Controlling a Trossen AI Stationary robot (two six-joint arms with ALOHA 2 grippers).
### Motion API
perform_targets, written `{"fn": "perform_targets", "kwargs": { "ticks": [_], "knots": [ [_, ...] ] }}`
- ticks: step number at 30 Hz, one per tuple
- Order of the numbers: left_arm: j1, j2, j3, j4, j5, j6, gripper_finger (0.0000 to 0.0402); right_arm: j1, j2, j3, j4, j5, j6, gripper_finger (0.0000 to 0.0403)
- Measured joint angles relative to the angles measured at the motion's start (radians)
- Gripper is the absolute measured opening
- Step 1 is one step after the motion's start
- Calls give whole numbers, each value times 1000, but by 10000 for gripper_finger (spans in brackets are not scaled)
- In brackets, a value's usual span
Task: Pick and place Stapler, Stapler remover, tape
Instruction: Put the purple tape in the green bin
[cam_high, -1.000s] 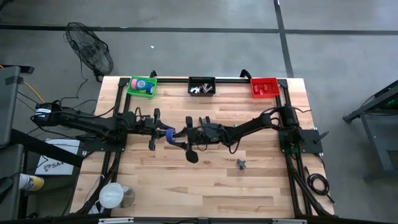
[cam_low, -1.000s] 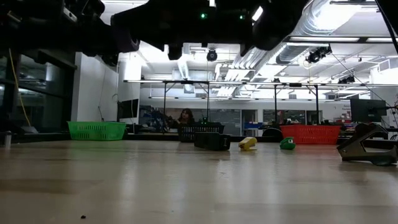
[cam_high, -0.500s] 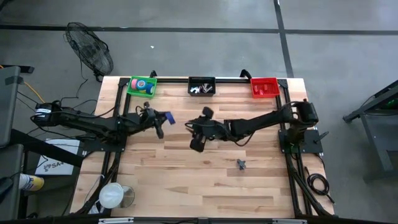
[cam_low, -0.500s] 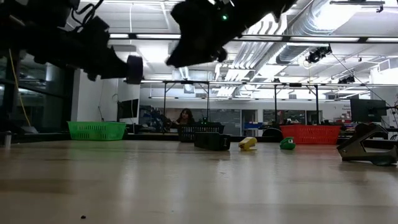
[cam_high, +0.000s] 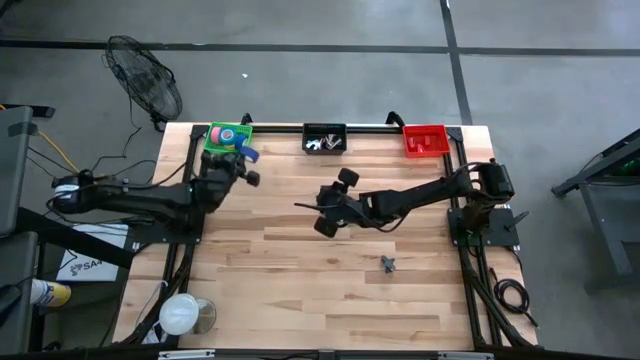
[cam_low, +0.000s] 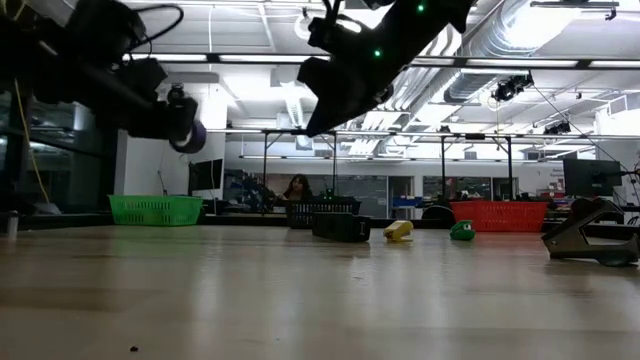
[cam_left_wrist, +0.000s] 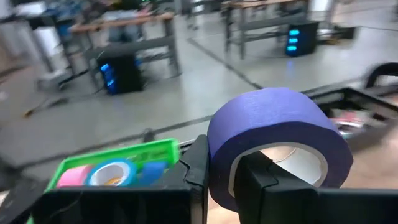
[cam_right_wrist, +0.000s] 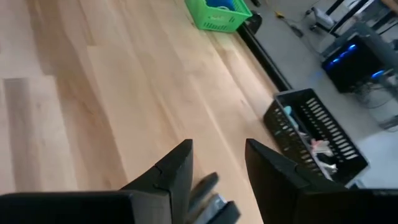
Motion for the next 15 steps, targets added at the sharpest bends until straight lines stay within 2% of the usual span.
{"fn": "perform_targets", "kwargs": {
  "ticks": [7,15],
  "knots": [
    [233,0,0,-55,75,-110,35,-14,0,0,4,28,-45,138],
    [379,17,0,-111,76,-110,35,-55,0,0,3,-31,-62,138]
  ]
}}
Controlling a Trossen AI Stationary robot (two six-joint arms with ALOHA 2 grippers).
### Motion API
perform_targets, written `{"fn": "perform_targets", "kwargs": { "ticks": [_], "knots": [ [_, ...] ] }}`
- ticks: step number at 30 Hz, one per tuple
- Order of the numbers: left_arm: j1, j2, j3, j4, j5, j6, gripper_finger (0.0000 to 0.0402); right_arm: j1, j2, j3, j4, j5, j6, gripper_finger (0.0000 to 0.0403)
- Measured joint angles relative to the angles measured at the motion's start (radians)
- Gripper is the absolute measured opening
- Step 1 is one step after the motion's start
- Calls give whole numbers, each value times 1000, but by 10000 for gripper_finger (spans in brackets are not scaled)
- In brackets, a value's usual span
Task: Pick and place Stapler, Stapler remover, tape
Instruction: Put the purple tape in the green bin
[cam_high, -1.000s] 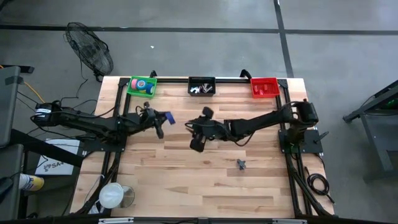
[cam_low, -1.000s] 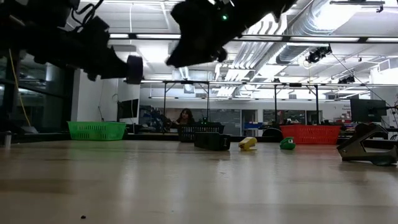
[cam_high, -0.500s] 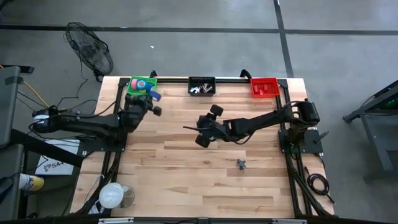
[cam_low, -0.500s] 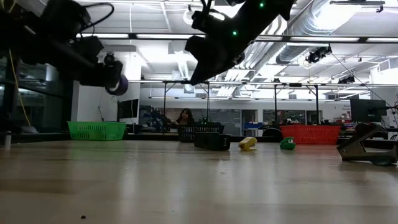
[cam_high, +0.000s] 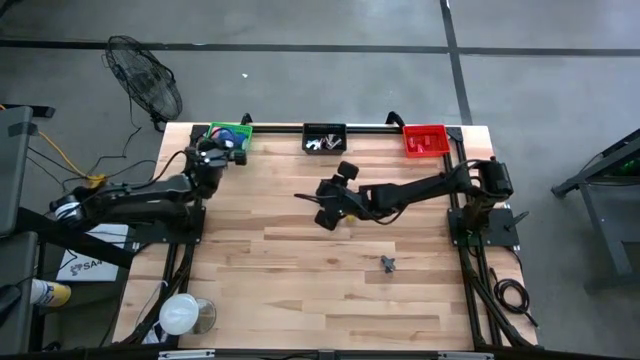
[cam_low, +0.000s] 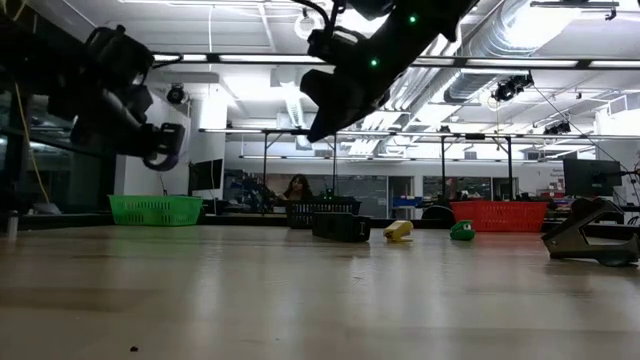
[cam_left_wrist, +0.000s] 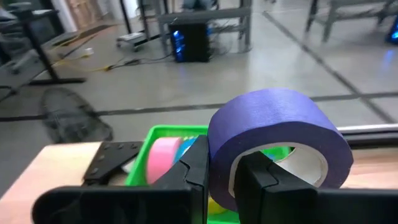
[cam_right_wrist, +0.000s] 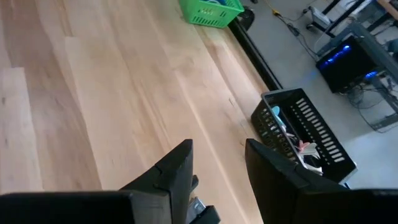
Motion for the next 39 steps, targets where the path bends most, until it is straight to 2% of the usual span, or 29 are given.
{"fn": "perform_targets", "kwargs": {
  "ticks": [6,15,22,24,33,39],
  "knots": [
    [66,123,0,35,-1,-3,35,-30,0,0,16,-33,-1,138],
    [175,361,0,251,-1,0,35,-49,0,0,32,-80,-1,138],
    [202,455,0,309,35,0,36,-49,1,0,31,-80,-1,138],
    [200,458,0,313,38,0,51,-50,1,0,31,-80,-1,138],
    [200,454,0,309,22,34,177,-49,1,0,30,-105,22,138],
    [200,402,0,283,64,35,208,-49,2,0,13,-101,39,138]
  ]
}}
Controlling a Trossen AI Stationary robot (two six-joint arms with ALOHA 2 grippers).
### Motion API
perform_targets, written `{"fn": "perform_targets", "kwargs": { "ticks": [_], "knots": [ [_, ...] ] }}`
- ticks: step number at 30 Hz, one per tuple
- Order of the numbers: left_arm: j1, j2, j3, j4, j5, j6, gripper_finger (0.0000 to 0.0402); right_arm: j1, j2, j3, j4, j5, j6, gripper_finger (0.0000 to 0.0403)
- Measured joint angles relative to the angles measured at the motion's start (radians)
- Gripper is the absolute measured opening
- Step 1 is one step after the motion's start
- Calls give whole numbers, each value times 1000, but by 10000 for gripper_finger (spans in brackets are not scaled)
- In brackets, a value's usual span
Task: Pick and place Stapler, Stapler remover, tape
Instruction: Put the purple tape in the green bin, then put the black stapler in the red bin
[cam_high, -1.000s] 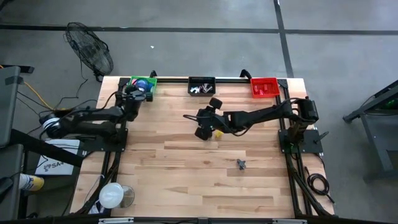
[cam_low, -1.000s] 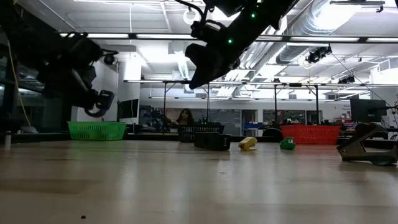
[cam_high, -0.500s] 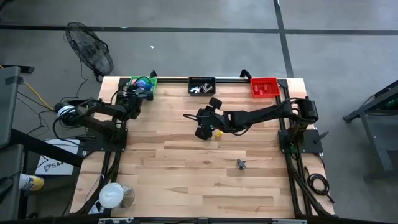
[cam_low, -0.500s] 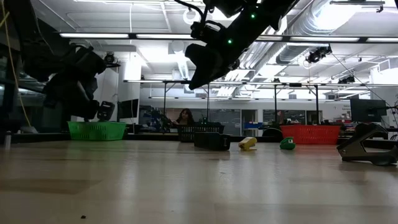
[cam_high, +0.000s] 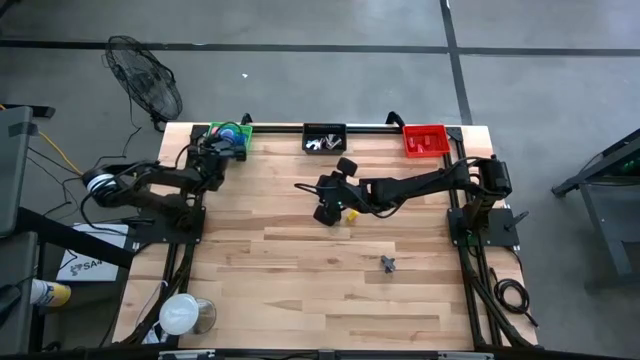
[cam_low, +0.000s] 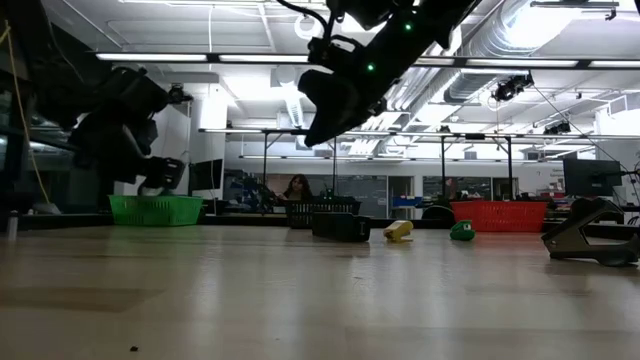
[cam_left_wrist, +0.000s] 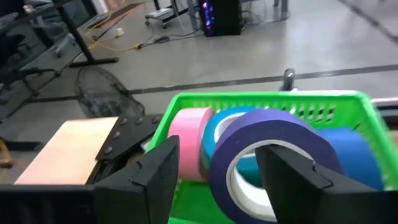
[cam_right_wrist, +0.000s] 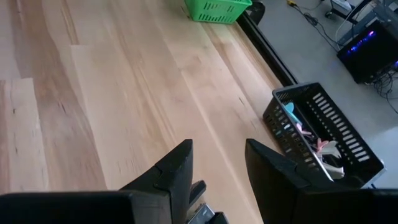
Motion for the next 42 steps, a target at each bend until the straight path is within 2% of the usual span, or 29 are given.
{"fn": "perform_targets", "kwargs": {
  "ticks": [4,10,20,23,28,32,37,42],
  "knots": [
    [0,-63,0,-29,38,25,210,0,0,0,-35,2,25,138],
    [2,-156,0,-153,41,23,210,1,0,0,-49,6,51,138],
    [2,-173,0,-194,21,18,211,1,0,0,-49,4,66,138],
    [2,-194,0,-195,53,18,211,1,0,0,-50,9,66,138],
    [1,-291,0,-224,212,5,211,1,-5,0,-87,17,73,138],
    [2,-404,0,-291,335,2,211,1,-21,0,-152,43,146,138],
    [2,-542,0,-308,608,42,211,-3,-27,0,-211,48,300,138],
    [1,-651,0,-336,859,82,211,-7,-27,0,-218,0,411,138]
  ]
}}
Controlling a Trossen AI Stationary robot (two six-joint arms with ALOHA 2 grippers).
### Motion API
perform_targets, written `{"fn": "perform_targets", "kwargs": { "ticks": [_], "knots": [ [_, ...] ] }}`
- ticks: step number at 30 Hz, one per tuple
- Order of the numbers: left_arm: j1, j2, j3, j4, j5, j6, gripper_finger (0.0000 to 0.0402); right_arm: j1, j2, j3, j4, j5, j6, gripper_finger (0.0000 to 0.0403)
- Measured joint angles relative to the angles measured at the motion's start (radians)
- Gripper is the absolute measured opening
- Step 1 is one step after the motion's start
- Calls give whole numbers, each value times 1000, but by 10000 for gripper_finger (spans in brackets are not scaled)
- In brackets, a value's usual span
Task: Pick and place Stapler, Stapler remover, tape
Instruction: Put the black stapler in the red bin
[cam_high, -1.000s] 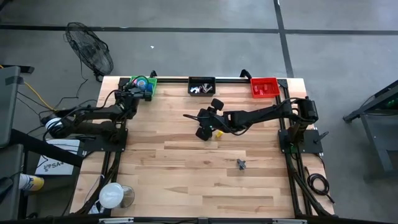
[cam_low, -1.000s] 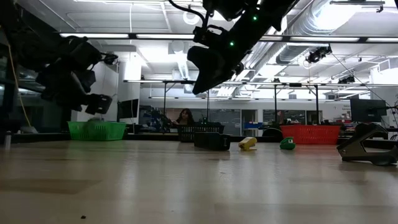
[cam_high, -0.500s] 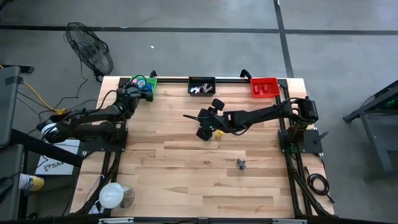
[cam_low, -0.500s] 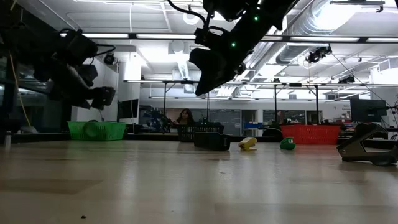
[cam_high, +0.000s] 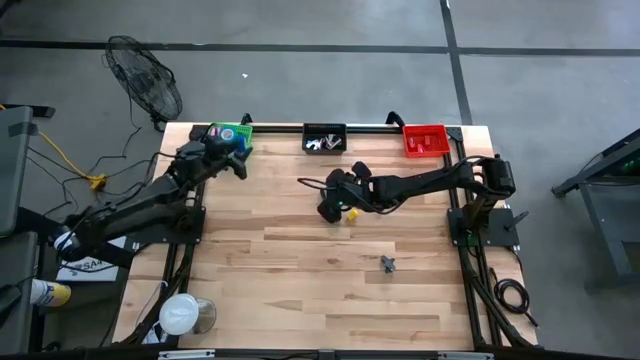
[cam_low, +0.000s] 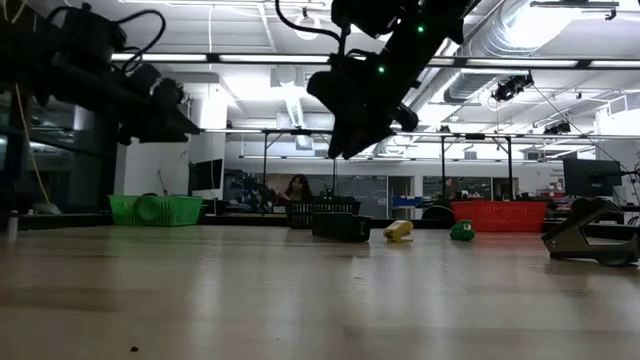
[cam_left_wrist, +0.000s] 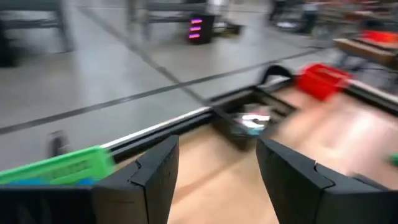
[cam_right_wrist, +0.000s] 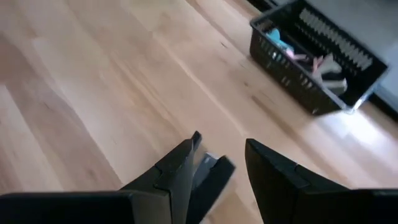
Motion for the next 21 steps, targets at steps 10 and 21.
{"fn": "perform_targets", "kwargs": {
  "ticks": [10,21],
  "knots": [
    [0,-115,0,-65,387,18,211,0,0,0,-22,18,159,153],
    [0,-173,0,-134,567,49,211,-1,0,0,-71,-12,210,231]
  ]
}}
